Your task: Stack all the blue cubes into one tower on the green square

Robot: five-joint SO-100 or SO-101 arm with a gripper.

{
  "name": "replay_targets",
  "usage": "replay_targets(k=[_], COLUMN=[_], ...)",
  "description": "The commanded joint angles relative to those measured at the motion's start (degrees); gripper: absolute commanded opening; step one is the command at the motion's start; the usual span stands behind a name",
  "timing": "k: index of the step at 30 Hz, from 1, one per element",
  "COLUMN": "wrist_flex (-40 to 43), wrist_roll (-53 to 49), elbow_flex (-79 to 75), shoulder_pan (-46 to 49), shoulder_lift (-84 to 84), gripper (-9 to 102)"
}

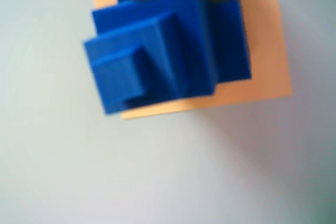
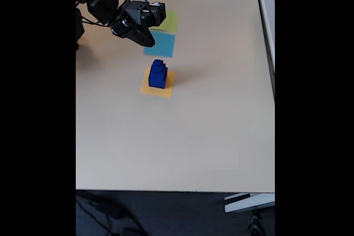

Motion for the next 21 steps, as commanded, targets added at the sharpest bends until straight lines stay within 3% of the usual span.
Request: replay_targets(k=[1, 11, 21], wrist_flex=[0.18, 0.35, 0.97], wrist_roll=[-0.35, -2.11, -0.18], elbow_flex=[-4.39, -6.15, -5.62], shoulder_pan=[0.09, -0.26, 0.09], shoulder_lift=[0.18, -0.79, -1.85], gripper=[10, 10, 20])
